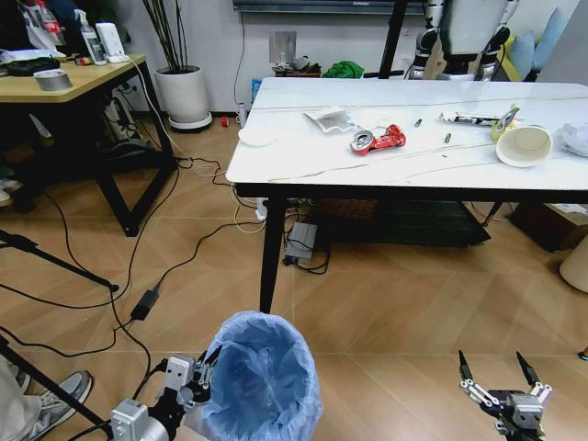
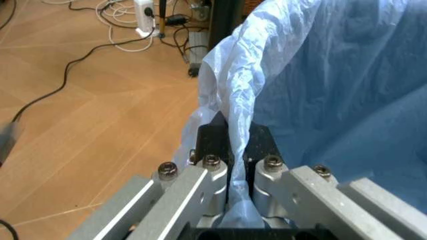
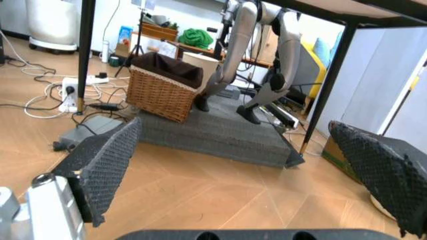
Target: Pick up the trash bin and place the trash from the table into it.
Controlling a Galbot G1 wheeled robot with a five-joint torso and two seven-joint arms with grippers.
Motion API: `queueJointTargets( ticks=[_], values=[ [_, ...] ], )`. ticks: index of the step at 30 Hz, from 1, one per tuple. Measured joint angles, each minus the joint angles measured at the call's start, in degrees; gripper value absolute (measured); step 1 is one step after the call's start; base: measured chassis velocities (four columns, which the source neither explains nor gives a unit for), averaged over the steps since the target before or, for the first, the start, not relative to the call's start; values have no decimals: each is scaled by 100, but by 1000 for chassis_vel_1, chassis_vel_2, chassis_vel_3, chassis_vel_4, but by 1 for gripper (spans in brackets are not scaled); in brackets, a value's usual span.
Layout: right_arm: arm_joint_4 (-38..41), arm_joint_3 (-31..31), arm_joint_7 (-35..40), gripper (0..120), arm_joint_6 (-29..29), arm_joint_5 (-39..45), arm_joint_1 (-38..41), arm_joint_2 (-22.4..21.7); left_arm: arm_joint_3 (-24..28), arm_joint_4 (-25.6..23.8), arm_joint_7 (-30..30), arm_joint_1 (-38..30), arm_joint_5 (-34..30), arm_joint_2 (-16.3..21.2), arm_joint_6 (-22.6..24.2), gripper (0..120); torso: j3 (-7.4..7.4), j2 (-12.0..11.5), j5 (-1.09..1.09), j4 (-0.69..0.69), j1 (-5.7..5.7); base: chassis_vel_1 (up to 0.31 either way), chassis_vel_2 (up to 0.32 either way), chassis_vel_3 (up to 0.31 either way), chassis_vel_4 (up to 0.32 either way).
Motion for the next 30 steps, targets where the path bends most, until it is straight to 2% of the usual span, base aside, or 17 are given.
queueJointTargets(
  ticks=[6,30],
  values=[
    [15,15,-12,100,40,-9,-3,22,5,107,63,-24,158,-19,-234,0,62,102,0,0,38,0,0,0,0],
    [96,11,-96,100,-65,13,0,-26,-21,69,84,46,126,-72,-258,0,467,683,0,0,215,0,0,0,0]
  ],
)
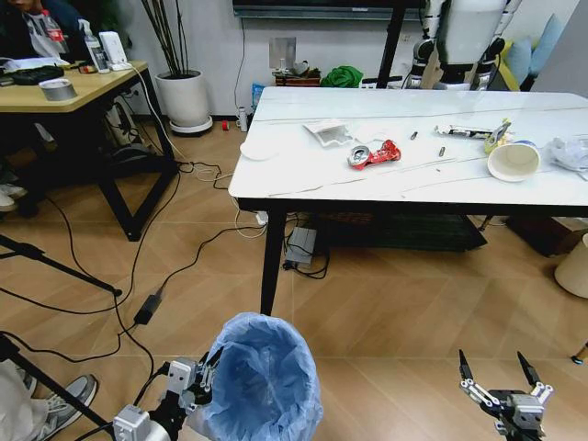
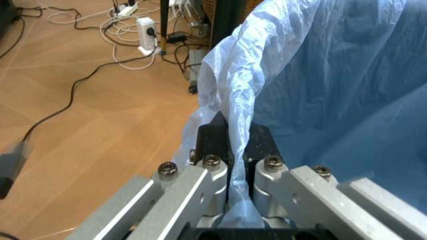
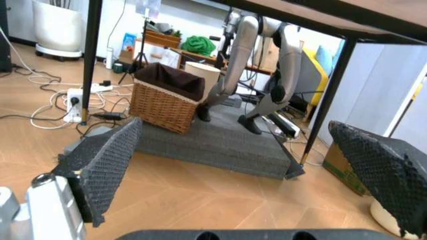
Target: Pick up the trash bin and place the trash from the table into it.
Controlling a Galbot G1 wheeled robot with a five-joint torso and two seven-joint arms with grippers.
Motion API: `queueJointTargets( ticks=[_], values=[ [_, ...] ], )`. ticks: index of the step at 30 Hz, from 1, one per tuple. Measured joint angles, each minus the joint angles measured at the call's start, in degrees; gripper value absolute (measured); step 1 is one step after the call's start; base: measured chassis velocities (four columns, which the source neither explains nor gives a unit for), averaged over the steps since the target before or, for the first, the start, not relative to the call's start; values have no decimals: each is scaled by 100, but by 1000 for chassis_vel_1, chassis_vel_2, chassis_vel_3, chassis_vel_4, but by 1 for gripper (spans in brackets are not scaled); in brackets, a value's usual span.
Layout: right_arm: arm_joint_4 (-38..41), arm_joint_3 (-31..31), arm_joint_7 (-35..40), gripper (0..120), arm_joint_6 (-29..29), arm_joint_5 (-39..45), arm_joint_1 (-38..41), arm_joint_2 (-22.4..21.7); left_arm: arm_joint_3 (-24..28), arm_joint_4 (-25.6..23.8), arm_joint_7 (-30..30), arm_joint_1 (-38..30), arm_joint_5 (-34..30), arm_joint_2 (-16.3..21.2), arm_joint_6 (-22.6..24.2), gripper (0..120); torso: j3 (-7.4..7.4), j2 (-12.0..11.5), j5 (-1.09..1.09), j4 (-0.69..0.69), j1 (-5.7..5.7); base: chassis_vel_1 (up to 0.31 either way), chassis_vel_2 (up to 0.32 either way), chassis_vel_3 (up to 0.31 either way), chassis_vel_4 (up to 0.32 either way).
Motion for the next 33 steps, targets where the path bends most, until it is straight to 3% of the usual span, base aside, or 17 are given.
queueJointTargets(
  ticks=[33],
  values=[
    [76,47,-147,100,-8,49,-54,-78,16,-20,30,31,-56,-115,-6,0,509,803,0,0,293,0,0,0,0]
  ],
)
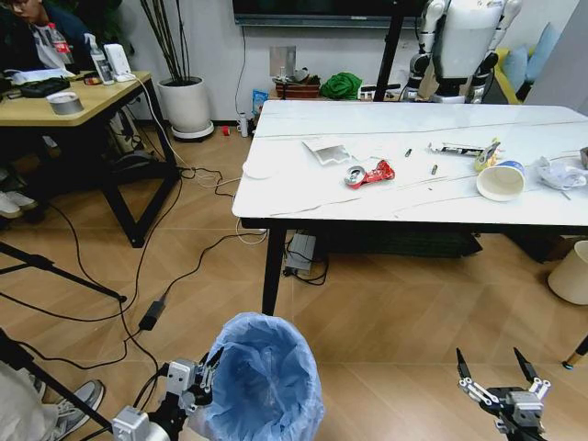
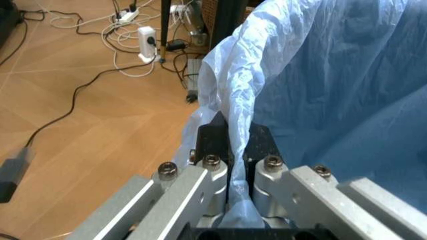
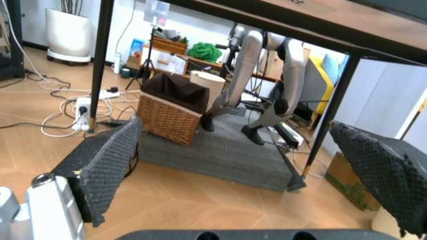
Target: Pick up the trash bin and place the trash from the table into it.
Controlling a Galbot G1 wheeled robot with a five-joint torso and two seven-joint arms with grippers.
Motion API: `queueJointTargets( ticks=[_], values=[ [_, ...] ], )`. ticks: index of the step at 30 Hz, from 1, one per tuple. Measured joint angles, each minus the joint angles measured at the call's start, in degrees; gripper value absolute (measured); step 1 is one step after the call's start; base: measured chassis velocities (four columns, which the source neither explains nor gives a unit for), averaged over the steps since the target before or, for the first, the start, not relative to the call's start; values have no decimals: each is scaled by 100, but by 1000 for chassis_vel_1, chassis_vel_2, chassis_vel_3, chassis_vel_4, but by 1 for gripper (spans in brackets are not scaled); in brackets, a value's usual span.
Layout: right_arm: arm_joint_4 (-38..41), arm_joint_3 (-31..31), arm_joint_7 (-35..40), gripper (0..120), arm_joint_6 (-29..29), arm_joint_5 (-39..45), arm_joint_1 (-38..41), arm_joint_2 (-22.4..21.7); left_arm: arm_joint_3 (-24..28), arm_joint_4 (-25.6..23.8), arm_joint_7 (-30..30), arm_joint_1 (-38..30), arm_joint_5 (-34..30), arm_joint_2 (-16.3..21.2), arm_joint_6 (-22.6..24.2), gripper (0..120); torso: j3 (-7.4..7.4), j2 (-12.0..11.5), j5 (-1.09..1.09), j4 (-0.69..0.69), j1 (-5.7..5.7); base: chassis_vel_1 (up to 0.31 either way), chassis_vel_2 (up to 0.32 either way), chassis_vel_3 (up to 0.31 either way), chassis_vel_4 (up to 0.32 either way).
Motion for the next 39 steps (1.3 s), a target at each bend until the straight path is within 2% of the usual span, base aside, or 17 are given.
queueJointTargets(
  ticks=[15,39],
  values=[
    [53,-12,-21,100,-29,-20,0,29,25,46,6,7,-51,32,6,0,207,332,0,0,126,0,0,0,0],
    [55,5,-29,100,-32,-22,40,-28,179,193,28,-85,-112,452,24,0,549,913,0,0,363,0,0,0,0]
  ],
)
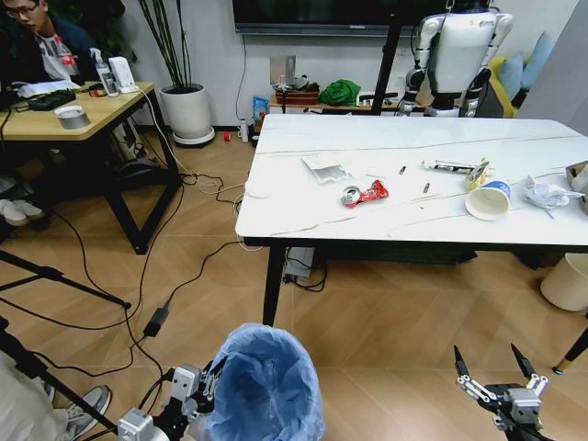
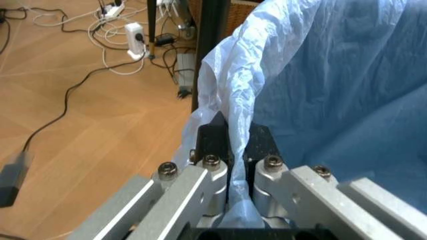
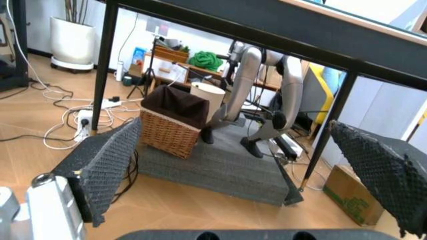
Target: Pick up the trash bin and place the trash from the table into it.
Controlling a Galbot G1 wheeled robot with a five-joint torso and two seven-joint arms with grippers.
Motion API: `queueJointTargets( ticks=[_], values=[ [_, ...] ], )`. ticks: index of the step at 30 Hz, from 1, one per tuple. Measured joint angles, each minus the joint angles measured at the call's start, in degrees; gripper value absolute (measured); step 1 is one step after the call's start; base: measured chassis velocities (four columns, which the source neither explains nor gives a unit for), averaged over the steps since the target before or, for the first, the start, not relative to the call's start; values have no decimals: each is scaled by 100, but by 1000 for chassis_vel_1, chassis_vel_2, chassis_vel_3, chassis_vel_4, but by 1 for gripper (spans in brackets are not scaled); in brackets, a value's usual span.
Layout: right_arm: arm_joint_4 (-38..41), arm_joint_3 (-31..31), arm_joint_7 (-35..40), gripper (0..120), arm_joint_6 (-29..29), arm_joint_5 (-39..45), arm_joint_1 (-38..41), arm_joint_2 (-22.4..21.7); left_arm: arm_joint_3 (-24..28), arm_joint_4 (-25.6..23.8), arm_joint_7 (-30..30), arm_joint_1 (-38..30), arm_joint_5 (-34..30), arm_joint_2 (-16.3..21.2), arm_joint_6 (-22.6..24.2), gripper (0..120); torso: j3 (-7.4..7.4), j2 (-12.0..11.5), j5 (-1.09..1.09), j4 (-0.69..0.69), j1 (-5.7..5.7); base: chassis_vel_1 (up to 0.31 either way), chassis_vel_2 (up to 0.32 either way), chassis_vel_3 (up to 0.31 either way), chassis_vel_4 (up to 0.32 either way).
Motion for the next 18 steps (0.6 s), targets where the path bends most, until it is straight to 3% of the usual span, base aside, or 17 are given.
queueJointTargets(
  ticks=[8,18],
  values=[
    [-31,28,-5,100,-1,0,-3,30,26,8,-9,-51,-43,92,23,0,119,195,0,-1,76,0,0,0,0],
    [-68,29,-14,100,-1,-11,14,16,62,11,-15,-31,5,-117,18,0,276,464,0,0,188,0,0,0,0]
  ],
)
